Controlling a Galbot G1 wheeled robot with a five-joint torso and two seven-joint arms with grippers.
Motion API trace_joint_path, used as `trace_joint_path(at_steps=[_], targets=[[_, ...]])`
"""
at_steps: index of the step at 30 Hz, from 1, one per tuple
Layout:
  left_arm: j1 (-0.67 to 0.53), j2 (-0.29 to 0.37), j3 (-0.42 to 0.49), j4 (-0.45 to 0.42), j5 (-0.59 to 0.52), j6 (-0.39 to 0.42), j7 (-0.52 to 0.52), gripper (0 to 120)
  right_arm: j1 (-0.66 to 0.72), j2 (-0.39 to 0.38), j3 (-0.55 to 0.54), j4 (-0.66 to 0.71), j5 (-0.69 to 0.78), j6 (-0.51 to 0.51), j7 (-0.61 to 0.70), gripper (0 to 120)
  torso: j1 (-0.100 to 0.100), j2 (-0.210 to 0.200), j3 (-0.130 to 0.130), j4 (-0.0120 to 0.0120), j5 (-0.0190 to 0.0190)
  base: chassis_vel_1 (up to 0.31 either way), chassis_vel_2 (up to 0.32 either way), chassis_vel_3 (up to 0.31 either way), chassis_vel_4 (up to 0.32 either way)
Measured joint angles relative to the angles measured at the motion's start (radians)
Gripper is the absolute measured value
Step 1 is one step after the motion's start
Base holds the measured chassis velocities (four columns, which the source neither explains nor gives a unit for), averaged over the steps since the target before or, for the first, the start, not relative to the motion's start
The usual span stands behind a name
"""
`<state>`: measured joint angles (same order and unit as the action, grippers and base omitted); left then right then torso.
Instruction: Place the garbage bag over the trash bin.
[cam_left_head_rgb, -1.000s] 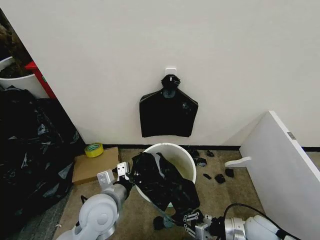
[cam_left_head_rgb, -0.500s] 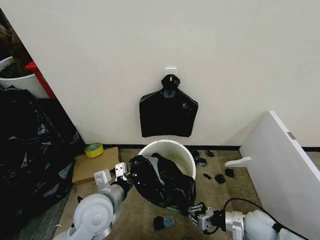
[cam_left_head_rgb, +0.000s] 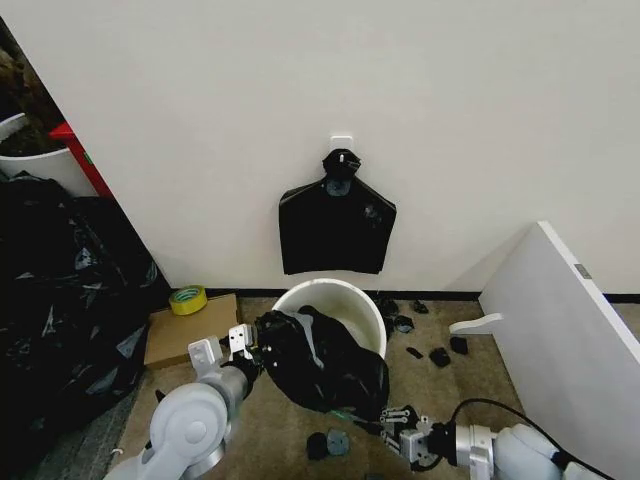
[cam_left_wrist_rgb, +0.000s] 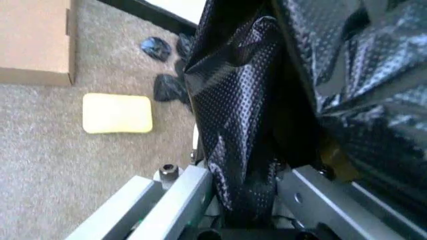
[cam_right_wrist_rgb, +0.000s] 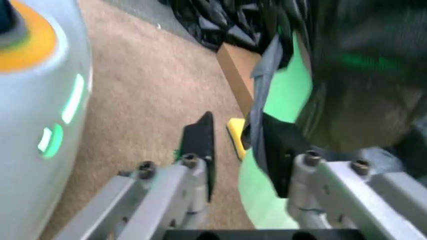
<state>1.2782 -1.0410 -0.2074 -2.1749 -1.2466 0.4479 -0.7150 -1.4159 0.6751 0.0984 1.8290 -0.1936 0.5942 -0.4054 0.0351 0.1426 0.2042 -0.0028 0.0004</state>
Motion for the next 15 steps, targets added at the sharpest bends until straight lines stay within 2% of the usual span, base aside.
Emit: trace_joint_path(at_steps=[2, 3, 9, 12, 15], targets=[[-0.008, -0.006, 0.000, 0.014, 0.003, -0.011, -0.001, 1, -0.025, -0.003, 0.022, 0.017, 0.009, 0.012, -0.003, 34, 0.000, 0.000, 0.000, 0.0000, 0.0001, 0.000, 0.000, 0.000, 0.000], [-0.008, -0.006, 0.000, 0.014, 0.003, -0.011, -0.001, 1, -0.025, -0.003, 0.022, 0.017, 0.009, 0.012, -0.003, 34, 0.000, 0.000, 0.000, 0.0000, 0.0001, 0.000, 0.000, 0.000, 0.000], [-0.026, -0.012, 0.002, 0.035, 0.009, -0.041, -0.007, 1, -0.050, -0.003, 0.065, 0.055, 0.041, 0.024, -0.007, 59, 0.000, 0.000, 0.000, 0.0003, 0.0002, 0.000, 0.000, 0.000, 0.000], [-0.031, -0.012, 0.002, 0.039, 0.008, -0.050, -0.009, 1, -0.055, -0.005, 0.072, 0.064, 0.049, 0.028, -0.018, 66, 0.000, 0.000, 0.000, 0.0003, 0.0001, 0.000, 0.000, 0.000, 0.000], [-0.036, -0.010, 0.000, 0.049, 0.014, -0.058, -0.013, 1, -0.089, -0.009, 0.097, 0.111, 0.096, 0.037, -0.048, 81, 0.000, 0.000, 0.000, 0.0002, 0.0002, 0.000, 0.000, 0.000, 0.000]])
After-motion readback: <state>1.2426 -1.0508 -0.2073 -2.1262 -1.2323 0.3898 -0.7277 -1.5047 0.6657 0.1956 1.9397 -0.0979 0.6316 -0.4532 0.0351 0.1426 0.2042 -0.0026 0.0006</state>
